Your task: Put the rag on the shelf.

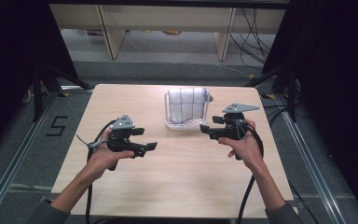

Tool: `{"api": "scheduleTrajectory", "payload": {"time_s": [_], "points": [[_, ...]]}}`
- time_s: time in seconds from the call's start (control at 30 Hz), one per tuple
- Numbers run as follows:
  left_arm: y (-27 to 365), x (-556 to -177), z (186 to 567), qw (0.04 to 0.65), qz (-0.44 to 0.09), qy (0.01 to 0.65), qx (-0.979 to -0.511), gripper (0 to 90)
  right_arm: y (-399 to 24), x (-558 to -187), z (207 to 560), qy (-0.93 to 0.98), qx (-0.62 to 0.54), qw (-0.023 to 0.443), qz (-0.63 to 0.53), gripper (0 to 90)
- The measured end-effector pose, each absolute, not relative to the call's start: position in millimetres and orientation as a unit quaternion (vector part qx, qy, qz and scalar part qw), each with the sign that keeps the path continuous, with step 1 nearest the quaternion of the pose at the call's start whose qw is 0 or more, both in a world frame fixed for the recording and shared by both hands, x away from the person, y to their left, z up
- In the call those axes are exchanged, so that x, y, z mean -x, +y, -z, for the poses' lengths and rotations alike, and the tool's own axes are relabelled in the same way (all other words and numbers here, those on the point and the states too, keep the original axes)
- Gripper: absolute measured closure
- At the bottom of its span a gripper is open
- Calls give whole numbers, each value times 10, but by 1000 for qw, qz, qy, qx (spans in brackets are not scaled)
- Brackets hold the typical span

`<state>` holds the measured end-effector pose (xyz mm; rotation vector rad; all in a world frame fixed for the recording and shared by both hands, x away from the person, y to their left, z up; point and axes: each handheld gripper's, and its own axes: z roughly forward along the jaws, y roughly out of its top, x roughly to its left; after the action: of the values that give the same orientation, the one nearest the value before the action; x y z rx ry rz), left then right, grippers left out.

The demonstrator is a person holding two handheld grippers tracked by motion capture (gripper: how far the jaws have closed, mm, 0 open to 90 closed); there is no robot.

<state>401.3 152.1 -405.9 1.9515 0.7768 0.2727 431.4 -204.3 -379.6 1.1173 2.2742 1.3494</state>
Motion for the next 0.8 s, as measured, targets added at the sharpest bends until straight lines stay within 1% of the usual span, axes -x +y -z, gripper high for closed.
{"api": "scheduleTrajectory", "payload": {"time_s": [0.03, 0.1, 0.4, 0.43, 0.47, 0.5, 0.6, 0.63, 0.67, 0.7, 0.73, 0.77, 0.8], "points": [[1526, -3998, 4069, 491, -109, 320, -803, 213, -2049, -4311, 3810, 785, -382, 142, -466, 331], [1537, -3973, 4081, 491, -109, 319, -804, 212, -2048, -4285, 3832, 787, -385, 121, -467, 330], [1558, -3881, 4152, 491, -102, 319, -804, 211, -2056, -4168, 3930, 789, -382, 128, -465, 325], [1559, -3866, 4163, 491, -105, 320, -804, 211, -2053, -4139, 3930, 790, -390, 119, -459, 319], [1558, -3860, 4170, 492, -103, 320, -803, 210, -2056, -4138, 3953, 792, -380, 126, -461, 317], [1556, -3845, 4186, 494, -103, 319, -802, 211, -2044, -4120, 3960, 788, -388, 119, -464, 317], [1548, -3817, 4220, 493, -98, 317, -804, 210, -2060, -4099, 3997, 790, -380, 129, -464, 312], [1546, -3807, 4232, 490, -99, 316, -807, 210, -2048, -4065, 4008, 788, -390, 113, -463, 310], [1542, -3797, 4248, 485, -104, 312, -810, 209, -2057, -4063, 4031, 791, -381, 125, -461, 309], [1537, -3787, 4267, 483, -108, 309, -812, 207, -2042, -4039, 4051, 787, -388, 113, -467, 303], [1535, -3775, 4282, 481, -110, 310, -813, 206, -2048, -4031, 4070, 789, -386, 121, -463, 294], [1538, -3760, 4299, 480, -109, 314, -812, 205, -2033, -4009, 4090, 785, -393, 111, -465, 272], [1543, -3749, 4317, 481, -106, 311, -813, 205, -2035, -4013, 4115, 788, -386, 122, -464, 245]]}}
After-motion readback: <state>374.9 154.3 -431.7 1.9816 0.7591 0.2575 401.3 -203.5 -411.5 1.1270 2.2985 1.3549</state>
